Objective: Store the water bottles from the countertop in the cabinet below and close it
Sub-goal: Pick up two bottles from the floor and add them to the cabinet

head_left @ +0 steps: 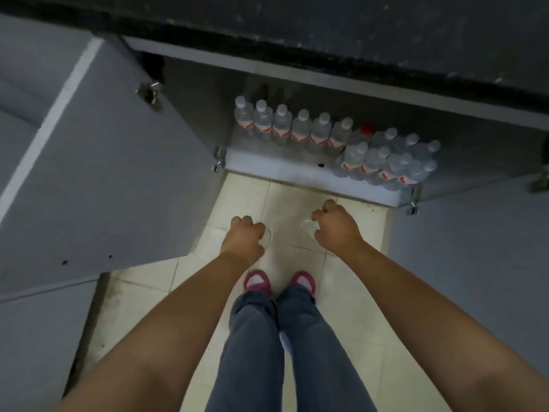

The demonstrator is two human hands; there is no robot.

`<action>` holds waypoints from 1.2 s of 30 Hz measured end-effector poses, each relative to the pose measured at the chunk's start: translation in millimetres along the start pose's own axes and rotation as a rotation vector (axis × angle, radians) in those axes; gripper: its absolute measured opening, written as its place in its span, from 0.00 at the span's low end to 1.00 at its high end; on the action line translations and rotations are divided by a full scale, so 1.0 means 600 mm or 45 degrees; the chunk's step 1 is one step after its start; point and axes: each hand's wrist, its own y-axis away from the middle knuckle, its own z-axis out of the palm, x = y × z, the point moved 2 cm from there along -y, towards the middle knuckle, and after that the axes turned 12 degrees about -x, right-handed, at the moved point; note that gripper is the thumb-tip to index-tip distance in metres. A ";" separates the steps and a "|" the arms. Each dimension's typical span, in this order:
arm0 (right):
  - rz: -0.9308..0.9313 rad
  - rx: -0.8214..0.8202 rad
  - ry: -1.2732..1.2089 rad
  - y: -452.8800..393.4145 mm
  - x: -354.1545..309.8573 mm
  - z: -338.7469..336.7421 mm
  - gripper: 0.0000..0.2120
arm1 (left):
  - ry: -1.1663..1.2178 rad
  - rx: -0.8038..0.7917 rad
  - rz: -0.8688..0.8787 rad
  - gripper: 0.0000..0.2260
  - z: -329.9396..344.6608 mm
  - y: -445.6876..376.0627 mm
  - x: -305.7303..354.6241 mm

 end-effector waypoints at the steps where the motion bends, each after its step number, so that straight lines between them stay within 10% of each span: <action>1: 0.025 0.011 -0.019 -0.020 0.013 0.001 0.19 | -0.010 0.007 0.027 0.15 -0.006 -0.027 0.006; 18: 0.043 0.569 0.018 -0.392 0.168 0.011 0.18 | -0.112 0.659 0.442 0.14 -0.062 -0.460 0.046; 36: 0.055 0.469 0.091 -0.434 0.153 -0.015 0.15 | -0.232 0.512 0.491 0.23 -0.065 -0.529 0.033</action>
